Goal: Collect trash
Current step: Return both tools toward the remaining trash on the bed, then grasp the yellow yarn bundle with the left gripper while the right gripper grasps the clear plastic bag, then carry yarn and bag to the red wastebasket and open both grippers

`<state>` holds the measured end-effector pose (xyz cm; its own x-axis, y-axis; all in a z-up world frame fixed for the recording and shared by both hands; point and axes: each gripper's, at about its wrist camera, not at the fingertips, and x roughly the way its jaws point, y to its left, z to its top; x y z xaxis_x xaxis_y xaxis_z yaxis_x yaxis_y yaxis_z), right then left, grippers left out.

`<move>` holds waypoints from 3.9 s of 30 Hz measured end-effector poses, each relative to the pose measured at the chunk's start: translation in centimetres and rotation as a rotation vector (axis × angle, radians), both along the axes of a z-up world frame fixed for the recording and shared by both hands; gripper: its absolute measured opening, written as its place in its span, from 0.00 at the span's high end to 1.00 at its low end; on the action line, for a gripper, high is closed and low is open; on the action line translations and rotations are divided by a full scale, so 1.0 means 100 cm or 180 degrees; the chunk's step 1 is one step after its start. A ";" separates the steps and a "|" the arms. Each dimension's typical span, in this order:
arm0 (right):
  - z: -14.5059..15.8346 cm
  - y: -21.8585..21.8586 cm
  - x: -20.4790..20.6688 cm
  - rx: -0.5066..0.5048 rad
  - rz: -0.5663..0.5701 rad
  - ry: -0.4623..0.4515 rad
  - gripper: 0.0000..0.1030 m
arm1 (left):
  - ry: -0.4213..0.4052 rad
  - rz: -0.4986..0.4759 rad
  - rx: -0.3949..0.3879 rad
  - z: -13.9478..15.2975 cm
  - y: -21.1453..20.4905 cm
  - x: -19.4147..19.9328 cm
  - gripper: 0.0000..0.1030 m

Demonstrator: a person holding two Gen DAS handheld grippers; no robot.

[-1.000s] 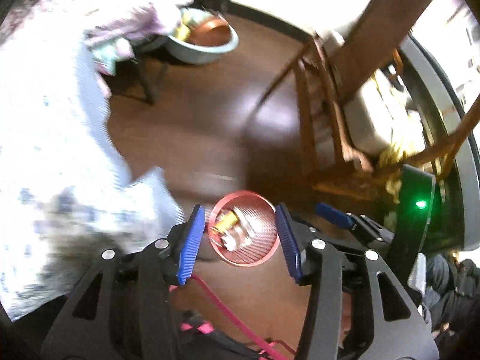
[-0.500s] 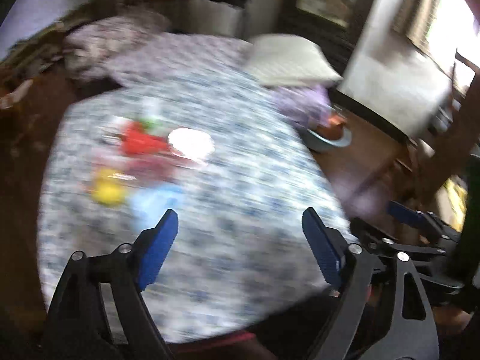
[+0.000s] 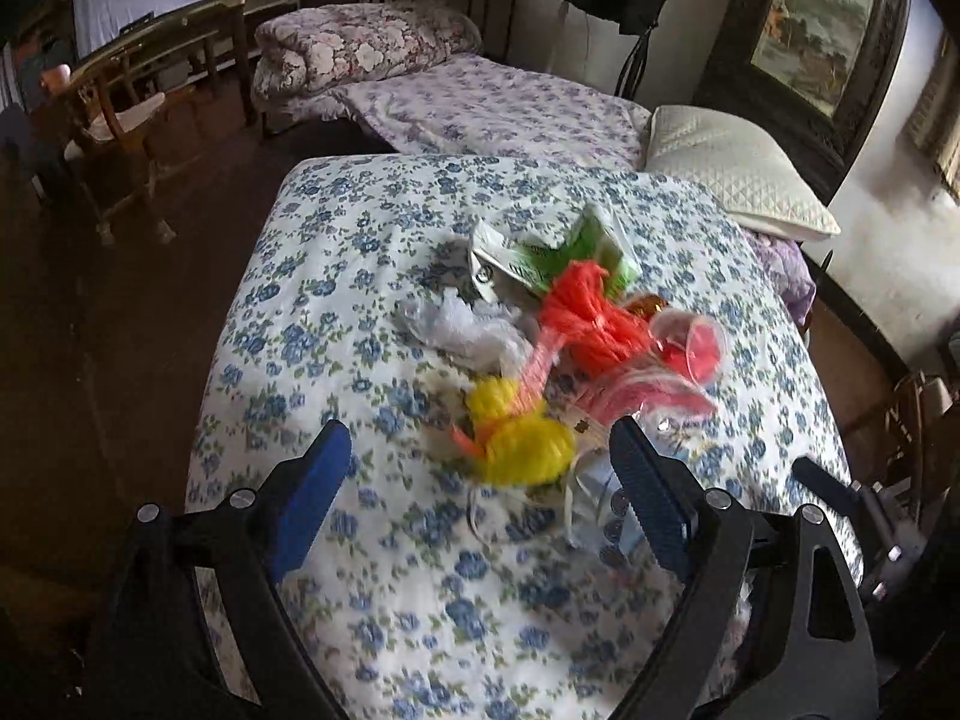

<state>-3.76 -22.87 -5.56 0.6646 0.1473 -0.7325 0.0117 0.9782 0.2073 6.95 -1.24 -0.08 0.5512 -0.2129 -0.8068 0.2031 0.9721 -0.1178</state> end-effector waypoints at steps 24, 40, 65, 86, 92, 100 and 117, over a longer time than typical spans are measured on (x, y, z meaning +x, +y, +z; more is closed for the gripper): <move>-0.002 0.063 0.022 -0.0153 0.0849 0.0101 0.58 | 0.0222 0.0411 -0.0570 -0.010 0.036 0.001 0.14; 0.017 -0.010 -0.006 0.0019 0.0373 0.0023 0.42 | 0.0088 0.0323 -0.0186 -0.014 0.026 -0.008 0.14; 0.017 -0.032 0.000 0.0340 0.0063 -0.0128 0.30 | -0.0160 -0.0259 -0.0221 -0.006 0.008 -0.033 0.64; 0.013 0.025 0.034 0.0462 0.0435 -0.0039 0.84 | -0.0025 -0.0072 -0.0315 -0.009 0.013 -0.027 0.64; 0.039 0.011 0.004 0.0571 0.0549 -0.0444 0.85 | -0.0030 -0.0044 -0.0341 -0.009 0.017 -0.026 0.64; 0.052 0.007 -0.008 0.0566 0.0764 -0.0563 0.85 | -0.0037 -0.0061 -0.0349 -0.010 0.017 -0.025 0.64; 0.061 -0.056 -0.078 0.0340 0.0244 -0.0505 0.85 | -0.0342 -0.0791 -0.0321 0.019 -0.057 -0.077 0.64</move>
